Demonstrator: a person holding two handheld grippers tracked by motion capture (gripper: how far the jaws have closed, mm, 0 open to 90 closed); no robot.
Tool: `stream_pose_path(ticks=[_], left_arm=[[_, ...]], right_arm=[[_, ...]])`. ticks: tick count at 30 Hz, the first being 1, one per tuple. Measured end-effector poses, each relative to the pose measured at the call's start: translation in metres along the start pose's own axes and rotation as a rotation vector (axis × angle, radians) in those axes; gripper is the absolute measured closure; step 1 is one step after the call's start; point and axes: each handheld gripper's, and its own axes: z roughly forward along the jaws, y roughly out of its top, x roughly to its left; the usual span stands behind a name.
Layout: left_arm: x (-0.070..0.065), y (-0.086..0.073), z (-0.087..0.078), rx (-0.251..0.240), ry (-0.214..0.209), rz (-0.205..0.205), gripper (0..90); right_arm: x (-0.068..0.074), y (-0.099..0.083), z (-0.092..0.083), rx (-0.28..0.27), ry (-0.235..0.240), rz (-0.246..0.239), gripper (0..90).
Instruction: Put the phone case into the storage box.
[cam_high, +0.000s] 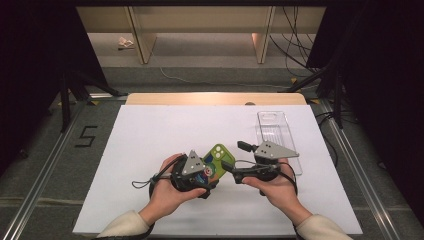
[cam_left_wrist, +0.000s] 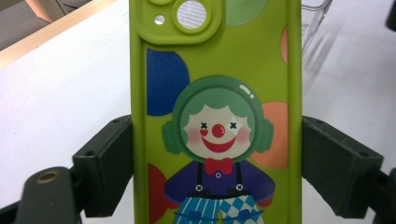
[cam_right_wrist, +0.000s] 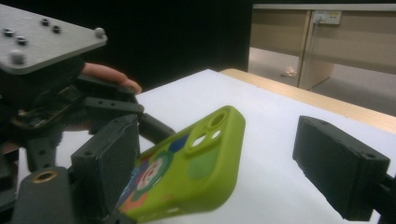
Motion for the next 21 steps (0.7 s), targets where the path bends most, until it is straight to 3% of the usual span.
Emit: stream_pose_path(ticks=[21], left_arm=[[-0.005,0.0,0.001,-0.002,-0.014,0.013,16.4]], right_arm=[[-0.004,-0.002,0.033,0.073,-0.011,0.041,20.6]])
